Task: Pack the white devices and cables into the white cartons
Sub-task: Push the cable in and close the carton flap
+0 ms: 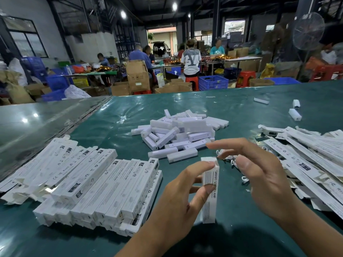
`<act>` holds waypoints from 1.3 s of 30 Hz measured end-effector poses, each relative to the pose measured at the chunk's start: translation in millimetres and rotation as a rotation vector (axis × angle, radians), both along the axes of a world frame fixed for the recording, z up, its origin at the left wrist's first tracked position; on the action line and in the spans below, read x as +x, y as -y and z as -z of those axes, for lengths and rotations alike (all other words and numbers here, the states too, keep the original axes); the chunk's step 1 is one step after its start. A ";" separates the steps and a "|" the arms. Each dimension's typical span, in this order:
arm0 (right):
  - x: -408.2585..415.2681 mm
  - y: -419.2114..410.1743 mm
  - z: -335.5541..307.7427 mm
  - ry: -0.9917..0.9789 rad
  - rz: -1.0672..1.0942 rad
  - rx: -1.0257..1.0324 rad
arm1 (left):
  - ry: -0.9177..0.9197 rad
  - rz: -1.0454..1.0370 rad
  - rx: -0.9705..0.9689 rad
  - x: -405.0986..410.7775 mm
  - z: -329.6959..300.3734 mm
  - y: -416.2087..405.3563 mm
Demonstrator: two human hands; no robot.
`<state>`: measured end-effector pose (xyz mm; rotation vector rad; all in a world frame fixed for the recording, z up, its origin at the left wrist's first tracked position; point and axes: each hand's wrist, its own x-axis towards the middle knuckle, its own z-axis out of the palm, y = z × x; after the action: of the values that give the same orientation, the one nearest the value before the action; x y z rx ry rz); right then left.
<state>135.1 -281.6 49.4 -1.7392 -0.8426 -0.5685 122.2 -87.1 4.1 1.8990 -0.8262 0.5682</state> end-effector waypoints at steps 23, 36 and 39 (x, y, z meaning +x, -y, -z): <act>49.2 5.4 29.2 -0.815 0.252 0.233 | -0.543 -0.148 -0.331 18.7 18.7 7.0; 50.1 -4.1 55.8 -0.808 0.423 0.182 | -0.420 -0.126 -0.088 6.6 18.8 0.6; 48.6 -6.3 54.3 -0.898 0.353 0.223 | -0.406 -0.129 0.044 7.3 5.9 -8.9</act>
<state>183.8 -275.3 -4.9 -1.6922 0.1543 -0.0537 129.5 -78.2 -1.8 2.0261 -0.4582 0.2265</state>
